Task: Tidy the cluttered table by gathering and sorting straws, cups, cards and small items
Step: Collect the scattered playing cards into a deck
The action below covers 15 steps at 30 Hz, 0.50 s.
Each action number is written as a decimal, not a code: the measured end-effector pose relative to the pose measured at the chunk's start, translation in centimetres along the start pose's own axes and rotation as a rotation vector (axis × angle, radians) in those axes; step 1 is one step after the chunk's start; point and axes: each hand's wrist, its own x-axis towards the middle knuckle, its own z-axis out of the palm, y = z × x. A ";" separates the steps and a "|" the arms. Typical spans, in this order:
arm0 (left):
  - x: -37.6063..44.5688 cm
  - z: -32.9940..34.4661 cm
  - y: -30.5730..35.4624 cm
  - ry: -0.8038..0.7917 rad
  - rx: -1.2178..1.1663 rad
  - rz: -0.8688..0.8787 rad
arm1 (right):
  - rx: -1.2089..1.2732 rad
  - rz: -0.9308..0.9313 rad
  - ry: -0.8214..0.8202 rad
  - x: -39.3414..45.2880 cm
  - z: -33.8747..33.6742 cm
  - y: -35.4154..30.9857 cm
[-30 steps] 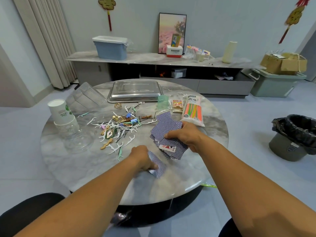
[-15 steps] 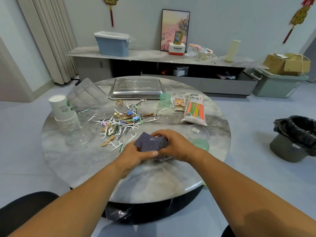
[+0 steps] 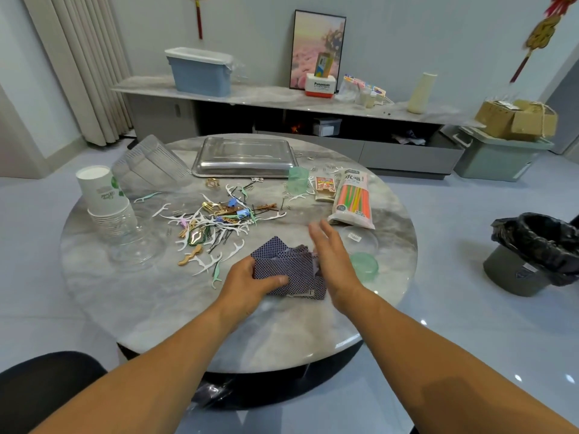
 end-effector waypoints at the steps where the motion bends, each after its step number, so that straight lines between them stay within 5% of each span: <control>1: -0.1 0.3 0.1 -0.031 -0.003 0.003 | 0.101 0.034 0.026 -0.1 0.8 -0.2; 11: 0.2 0.1 0.2 0.074 0.105 0.091 | -0.060 -0.154 -0.025 -1.2 4.6 -0.2; 15: 0.0 0.2 0.0 0.080 0.202 0.142 | -0.069 -0.088 -0.002 -0.9 4.9 0.5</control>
